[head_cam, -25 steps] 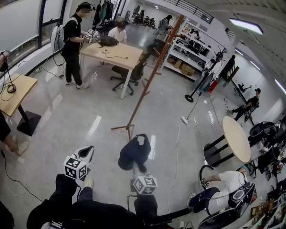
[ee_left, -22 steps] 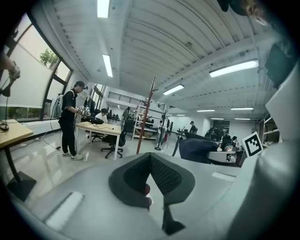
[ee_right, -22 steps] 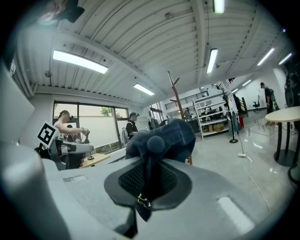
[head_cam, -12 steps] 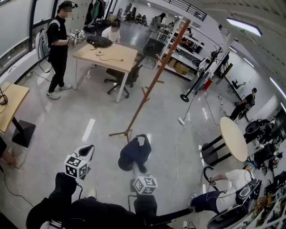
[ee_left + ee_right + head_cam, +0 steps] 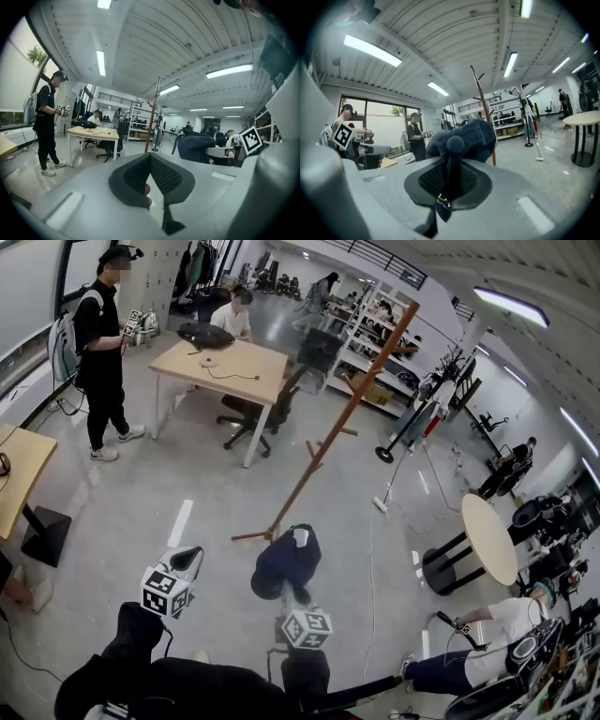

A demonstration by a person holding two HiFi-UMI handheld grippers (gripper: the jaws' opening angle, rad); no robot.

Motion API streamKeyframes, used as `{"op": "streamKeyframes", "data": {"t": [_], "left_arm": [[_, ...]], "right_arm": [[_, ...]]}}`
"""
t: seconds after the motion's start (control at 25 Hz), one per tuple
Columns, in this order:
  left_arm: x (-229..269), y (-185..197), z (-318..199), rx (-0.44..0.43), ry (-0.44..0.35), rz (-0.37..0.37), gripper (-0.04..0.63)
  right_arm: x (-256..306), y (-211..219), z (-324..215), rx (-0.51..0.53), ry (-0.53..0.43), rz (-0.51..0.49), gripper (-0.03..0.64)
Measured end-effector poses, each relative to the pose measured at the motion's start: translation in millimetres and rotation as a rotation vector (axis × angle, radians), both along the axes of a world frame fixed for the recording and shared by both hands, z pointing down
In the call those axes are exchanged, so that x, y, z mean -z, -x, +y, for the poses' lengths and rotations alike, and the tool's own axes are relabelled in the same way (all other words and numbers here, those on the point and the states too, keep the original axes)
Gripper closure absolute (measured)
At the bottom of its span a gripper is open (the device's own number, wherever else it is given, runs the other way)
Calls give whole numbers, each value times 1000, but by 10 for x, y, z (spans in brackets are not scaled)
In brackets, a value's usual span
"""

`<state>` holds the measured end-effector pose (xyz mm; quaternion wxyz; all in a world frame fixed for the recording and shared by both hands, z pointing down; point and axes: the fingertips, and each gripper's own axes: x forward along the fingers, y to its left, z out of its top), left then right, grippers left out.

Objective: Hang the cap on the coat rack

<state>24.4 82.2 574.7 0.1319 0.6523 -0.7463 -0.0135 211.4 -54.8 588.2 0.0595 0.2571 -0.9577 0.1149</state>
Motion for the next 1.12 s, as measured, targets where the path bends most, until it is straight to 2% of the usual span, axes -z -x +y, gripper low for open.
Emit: {"op": "streamKeyframes", "data": {"t": [0.6, 1.12], "left_arm": [[-201, 631, -238, 22, -3, 16, 594], [-135, 1575, -932, 22, 6, -11, 594]], "right_arm": [[-56, 689, -209, 36, -14, 4, 606], [-32, 1694, -875, 53, 3, -35, 606]]}}
